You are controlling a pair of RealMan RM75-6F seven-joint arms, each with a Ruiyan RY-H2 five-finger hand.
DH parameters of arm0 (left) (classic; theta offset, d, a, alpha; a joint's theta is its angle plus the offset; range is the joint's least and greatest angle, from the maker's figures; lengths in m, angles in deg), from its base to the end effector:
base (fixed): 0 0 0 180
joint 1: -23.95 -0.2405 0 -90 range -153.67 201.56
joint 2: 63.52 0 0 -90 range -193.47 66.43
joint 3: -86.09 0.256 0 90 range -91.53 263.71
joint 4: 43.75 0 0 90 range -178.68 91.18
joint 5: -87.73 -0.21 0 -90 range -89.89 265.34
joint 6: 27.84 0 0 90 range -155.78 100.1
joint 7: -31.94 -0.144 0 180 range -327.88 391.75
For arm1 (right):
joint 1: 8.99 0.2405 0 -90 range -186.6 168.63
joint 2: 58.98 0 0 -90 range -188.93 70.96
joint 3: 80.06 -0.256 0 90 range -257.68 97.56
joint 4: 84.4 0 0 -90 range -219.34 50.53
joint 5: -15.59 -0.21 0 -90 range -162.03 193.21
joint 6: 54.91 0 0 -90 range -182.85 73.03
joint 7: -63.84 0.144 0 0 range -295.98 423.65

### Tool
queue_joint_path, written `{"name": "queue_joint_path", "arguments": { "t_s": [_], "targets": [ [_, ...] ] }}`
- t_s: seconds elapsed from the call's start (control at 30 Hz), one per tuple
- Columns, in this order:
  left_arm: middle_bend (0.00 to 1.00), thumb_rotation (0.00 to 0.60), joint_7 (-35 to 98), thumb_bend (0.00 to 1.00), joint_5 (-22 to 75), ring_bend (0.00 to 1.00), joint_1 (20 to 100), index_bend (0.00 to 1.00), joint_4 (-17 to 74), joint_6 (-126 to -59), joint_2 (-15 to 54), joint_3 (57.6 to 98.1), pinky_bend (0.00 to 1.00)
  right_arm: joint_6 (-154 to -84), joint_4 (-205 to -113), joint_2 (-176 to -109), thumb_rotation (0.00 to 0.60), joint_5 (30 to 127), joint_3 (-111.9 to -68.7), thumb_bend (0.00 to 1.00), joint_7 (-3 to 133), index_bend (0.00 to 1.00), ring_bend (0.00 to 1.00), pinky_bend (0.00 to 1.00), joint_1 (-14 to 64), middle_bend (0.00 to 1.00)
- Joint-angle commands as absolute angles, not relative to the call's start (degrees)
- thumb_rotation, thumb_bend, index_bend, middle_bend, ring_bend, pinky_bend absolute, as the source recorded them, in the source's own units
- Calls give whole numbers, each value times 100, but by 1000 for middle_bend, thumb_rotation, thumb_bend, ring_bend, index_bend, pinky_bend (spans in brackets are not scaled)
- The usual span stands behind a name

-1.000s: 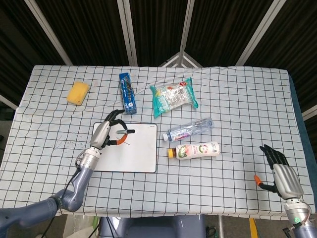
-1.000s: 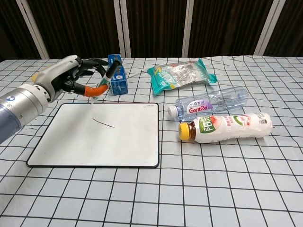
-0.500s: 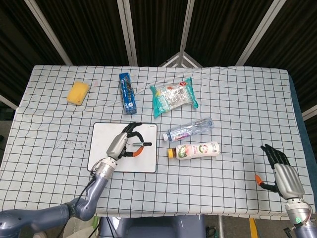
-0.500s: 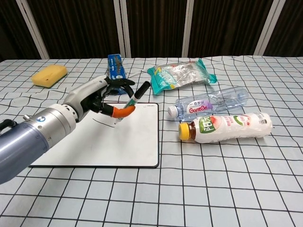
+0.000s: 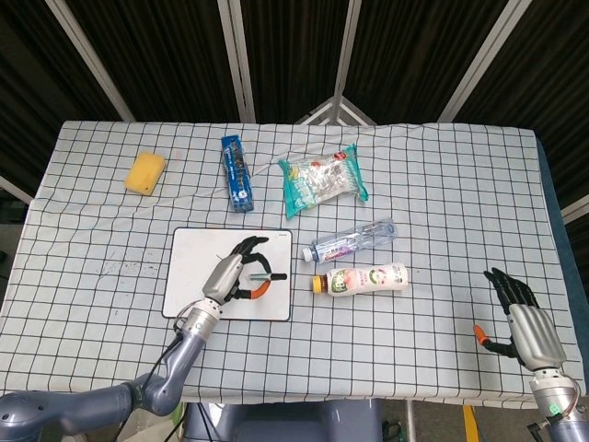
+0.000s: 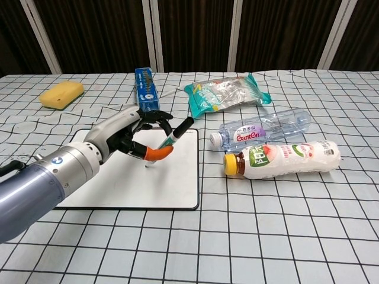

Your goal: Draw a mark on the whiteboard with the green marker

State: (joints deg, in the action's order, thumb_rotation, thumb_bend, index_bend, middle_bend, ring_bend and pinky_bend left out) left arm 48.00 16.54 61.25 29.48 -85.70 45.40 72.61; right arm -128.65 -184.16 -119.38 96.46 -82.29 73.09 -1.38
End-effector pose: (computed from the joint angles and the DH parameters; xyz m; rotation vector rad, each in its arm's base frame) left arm -0.1190 0.3088 -0.0981 -1.5146 -1.6696 -1.4143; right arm -0.3032 -0.1879 0.1437 1.3634 -1.2487 0.9318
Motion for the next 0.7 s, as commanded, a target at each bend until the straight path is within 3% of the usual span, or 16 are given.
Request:
{"name": "queue_joint_path", "arguments": {
  "t_s": [0.03,0.37,0.7],
  "targets": [
    [96,600,4743,574,1632,0,6063,631,2997,-8579,4461,7344,19,-12863,-18412,-11938,600,9642,-8229,351,7309,0,0,0,-138,0],
    [96,600,4679,573,1575,0,5648,632,3459,-8783,3881,7665,20,-12872,-18407,-11957,600,9677,-8220,351,7250,0,0,0,-130,0],
    [96,600,5031,573,1349,0,5124,633,4688,-9261,2903,7829,19,-12878,-18418,-11956,600,9651,-8223,350,7215,0,0,0,-135,0]
  ]
}}
